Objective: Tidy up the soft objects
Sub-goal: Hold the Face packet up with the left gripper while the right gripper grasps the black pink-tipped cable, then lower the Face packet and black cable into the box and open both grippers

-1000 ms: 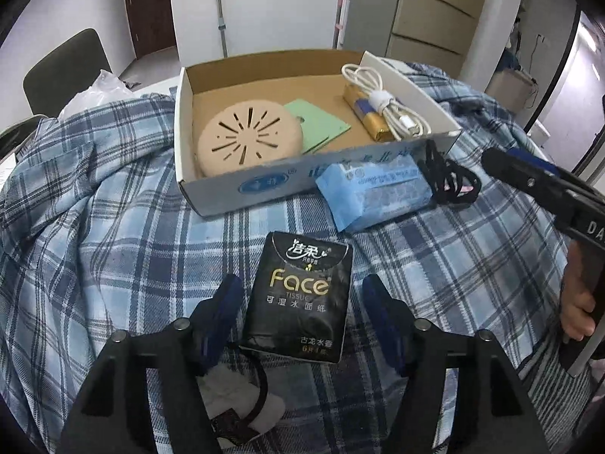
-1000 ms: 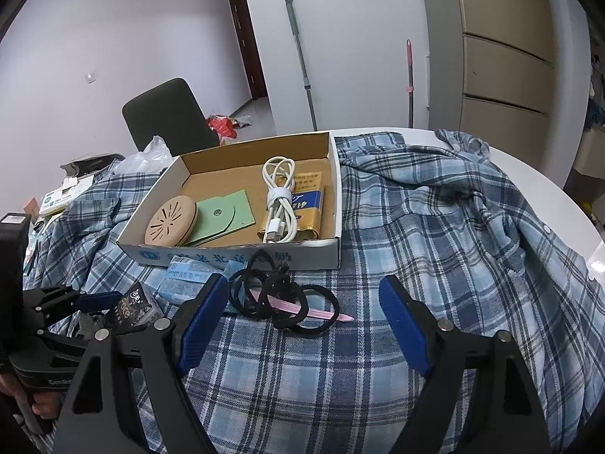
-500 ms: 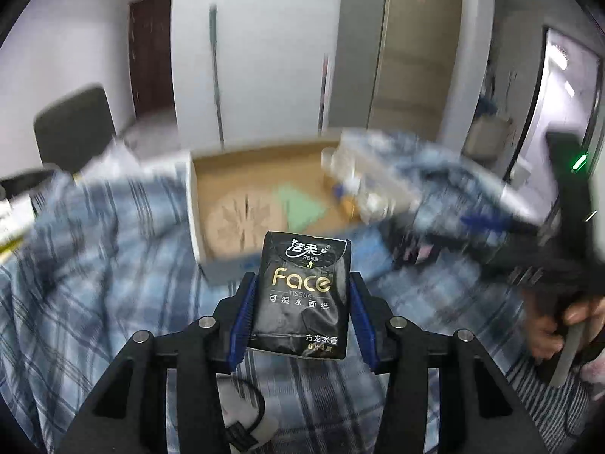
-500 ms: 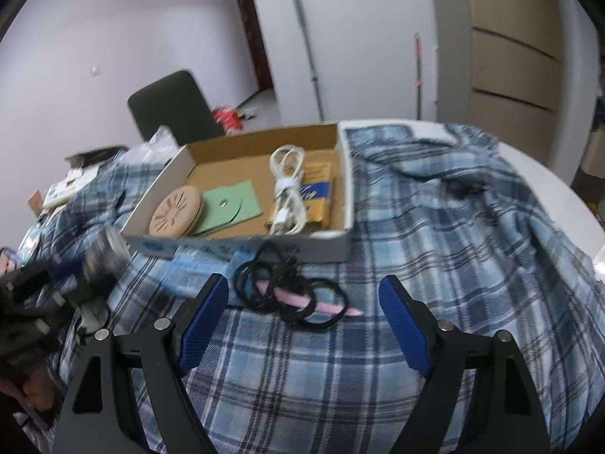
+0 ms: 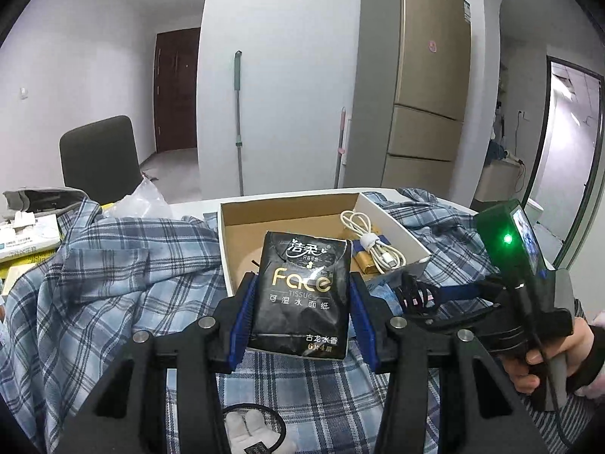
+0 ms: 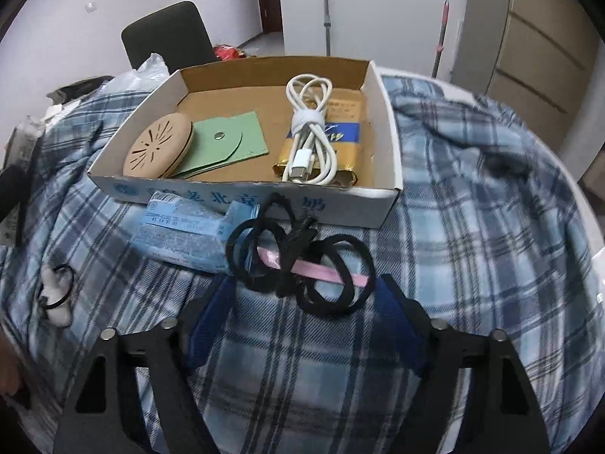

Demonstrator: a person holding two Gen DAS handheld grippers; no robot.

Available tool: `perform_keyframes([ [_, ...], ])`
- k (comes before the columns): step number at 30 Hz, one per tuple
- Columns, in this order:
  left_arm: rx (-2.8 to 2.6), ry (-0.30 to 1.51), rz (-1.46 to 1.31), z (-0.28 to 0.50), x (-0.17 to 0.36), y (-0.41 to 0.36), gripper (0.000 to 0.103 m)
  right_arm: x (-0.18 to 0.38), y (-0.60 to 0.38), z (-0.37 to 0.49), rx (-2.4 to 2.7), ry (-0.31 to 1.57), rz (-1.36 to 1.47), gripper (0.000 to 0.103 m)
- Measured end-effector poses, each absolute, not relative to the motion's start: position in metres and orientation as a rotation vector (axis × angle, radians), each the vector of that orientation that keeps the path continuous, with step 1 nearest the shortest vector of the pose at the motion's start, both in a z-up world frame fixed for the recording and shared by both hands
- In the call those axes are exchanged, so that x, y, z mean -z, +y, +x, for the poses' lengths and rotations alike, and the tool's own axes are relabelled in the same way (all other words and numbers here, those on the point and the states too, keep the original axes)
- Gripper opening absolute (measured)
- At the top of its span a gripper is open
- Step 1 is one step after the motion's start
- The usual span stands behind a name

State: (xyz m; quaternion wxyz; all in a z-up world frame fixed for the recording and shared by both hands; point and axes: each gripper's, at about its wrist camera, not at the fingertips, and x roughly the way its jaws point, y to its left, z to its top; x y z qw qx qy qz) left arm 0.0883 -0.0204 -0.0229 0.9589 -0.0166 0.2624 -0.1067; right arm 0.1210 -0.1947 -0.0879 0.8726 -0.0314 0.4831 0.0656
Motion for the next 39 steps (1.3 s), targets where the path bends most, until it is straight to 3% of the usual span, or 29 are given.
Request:
perform_keyframes([
  [2,0.22,0.536,-0.032,0.088,0.024,-0.022,0.049,0.086,-0.193,0.12,-0.145,0.986,-0.082,0.063],
  [4,0.224,0.537,-0.026,0.088,0.025,-0.023,0.049,0.087,-0.19,0.118,-0.154,0.976,-0.101,0.036],
  [11,0.227,0.527,-0.02,0.086,0.023,-0.025,0.049,0.073,-0.2,0.106,-0.176,0.896,-0.052,0.004],
  [30,0.253,0.412,0.031,0.063,0.01,-0.035,0.049,0.035,-0.184,0.067,-0.267,0.631,-0.102,0.004],
  [39,0.227,0.347,0.023,0.065,-0.024,-0.033,0.049,-0.005,-0.176,0.059,-0.258,0.526,-0.169,0.004],
])
